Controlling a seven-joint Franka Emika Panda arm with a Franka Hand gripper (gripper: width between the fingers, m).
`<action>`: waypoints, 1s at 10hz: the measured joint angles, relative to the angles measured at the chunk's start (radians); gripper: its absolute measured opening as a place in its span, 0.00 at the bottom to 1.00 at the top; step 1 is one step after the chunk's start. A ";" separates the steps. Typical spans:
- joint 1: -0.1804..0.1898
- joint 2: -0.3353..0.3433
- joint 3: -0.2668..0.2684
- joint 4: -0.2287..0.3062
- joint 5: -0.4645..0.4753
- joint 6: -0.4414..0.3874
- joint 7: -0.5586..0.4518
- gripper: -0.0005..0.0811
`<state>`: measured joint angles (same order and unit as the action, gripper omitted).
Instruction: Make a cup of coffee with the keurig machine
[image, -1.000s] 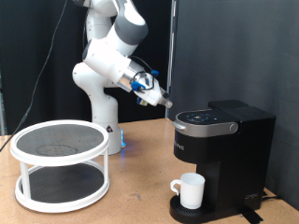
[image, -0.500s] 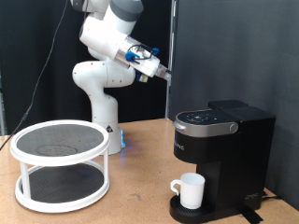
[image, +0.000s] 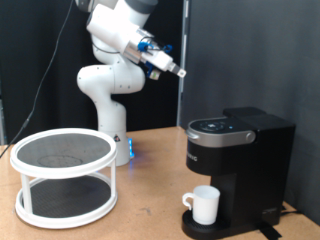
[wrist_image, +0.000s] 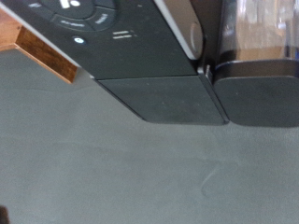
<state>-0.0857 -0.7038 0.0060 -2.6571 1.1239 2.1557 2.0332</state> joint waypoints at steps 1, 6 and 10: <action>-0.005 0.019 0.014 0.042 -0.076 -0.004 0.029 0.91; -0.025 0.211 0.043 0.295 -0.429 -0.198 0.162 0.91; -0.024 0.236 0.073 0.344 -0.563 -0.235 0.167 0.91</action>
<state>-0.1099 -0.4680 0.0789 -2.3131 0.5606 1.9209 2.2005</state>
